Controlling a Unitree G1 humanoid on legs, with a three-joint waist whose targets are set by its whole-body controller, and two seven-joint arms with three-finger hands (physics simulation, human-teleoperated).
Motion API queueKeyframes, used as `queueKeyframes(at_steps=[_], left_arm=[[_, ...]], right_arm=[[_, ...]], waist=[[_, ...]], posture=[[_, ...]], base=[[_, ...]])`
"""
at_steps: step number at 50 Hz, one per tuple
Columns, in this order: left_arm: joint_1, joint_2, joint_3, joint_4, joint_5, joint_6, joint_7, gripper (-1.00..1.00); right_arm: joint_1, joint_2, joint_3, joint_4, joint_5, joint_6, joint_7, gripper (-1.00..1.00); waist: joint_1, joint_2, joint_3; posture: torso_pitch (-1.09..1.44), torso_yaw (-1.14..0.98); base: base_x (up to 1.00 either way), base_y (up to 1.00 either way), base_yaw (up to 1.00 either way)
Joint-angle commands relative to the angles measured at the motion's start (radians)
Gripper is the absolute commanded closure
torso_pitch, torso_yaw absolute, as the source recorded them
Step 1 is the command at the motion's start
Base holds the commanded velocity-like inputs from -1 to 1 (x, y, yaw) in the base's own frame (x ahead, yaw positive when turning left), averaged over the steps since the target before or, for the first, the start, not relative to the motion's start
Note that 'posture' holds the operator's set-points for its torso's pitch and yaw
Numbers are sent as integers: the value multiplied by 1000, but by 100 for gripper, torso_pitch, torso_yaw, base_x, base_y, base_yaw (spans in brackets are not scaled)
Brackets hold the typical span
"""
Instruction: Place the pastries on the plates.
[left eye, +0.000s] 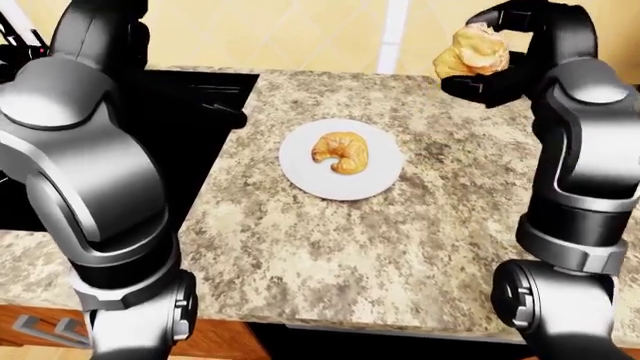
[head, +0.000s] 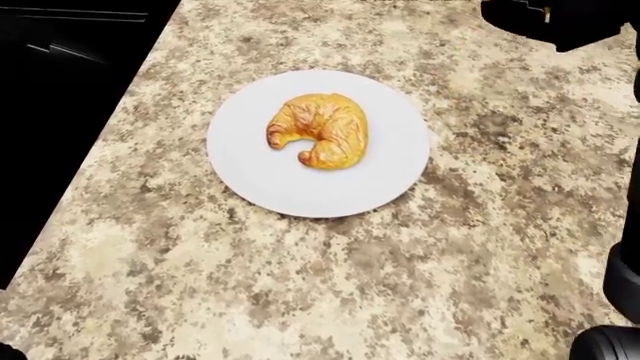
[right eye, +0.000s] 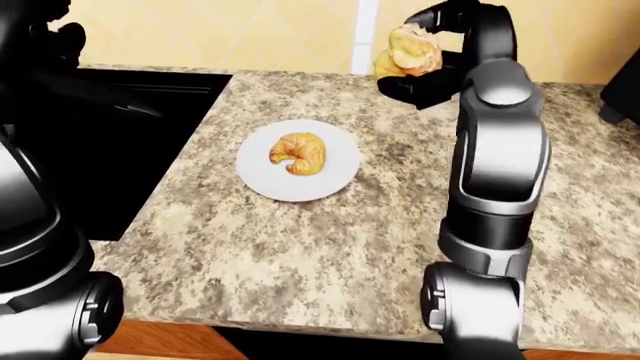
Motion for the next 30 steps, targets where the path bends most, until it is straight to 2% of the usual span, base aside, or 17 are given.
queueKeyframes(at_steps=[1, 5, 8, 9, 10, 11, 12, 16, 20, 23, 26, 30], left_arm=[[-46, 4, 18, -33, -2, -17, 26, -100], [-56, 17, 14, -51, -16, 9, 35, -100], [-48, 12, 12, -76, -28, 31, 44, -100], [-45, 16, 10, -80, -31, 35, 46, -100], [-47, 18, 12, -84, -35, 42, 49, -100], [-47, 20, 11, -85, -38, 45, 51, -100], [-51, 23, 8, -88, -41, 52, 52, -100], [-47, 26, 6, -103, -53, 68, 62, -100], [-49, 27, 1, -100, -67, 67, 75, -100], [-49, 27, 0, -98, -75, 67, 83, -100], [-45, 25, 0, -99, -84, 64, 92, -100], [-50, 30, 0, -92, -93, 63, 98, -100]], right_arm=[[-35, -25, -3, -102, 54, 54, -18, 100], [-40, -41, -24, -201, 104, 127, -59, 100], [-2, -62, -19, -290, 134, 179, -70, 100], [14, -66, -26, -322, 142, 199, -74, 100], [19, -70, -29, -349, 150, 220, -77, 100], [21, -75, -28, -363, 157, 230, -79, 100], [20, -81, -29, -391, 166, 255, -77, 100], [7, -74, -58, -471, 196, 339, -98, 100], [27, -77, -54, -511, 222, 362, -108, 100], [15, -72, -58, -530, 240, 390, -120, 100], [29, -66, -61, -547, 255, 398, -131, 100], [32, -70, -59, -548, 269, 396, -142, 100]], waist=[[0, 1, -32], [0, -2, -27], [-1, -2, -25], [-4, 7, -42], [-7, 12, -46], [-10, 15, -68], [-11, 17, -73], [-18, 25, -72], [-23, 26, -63], [-20, 12, -55], [-14, -10, -65], [1, 15, -50]], posture=[[0, 0], [0, 0], [0, 0], [0, 0], [0, 0], [0, 0], [0, 0], [0, 0], [0, 0], [0, 0], [0, 0], [0, 0]], base=[[0, 0, 0], [0, 0, 0], [0, 0, 0], [-12, 0, 0], [-45, 0, 0], [-47, 0, 0], [-55, 0, 0], [-65, 0, 0], [-68, 0, 0], [-68, 0, 0], [-68, 0, 0], [-68, 0, 0]])
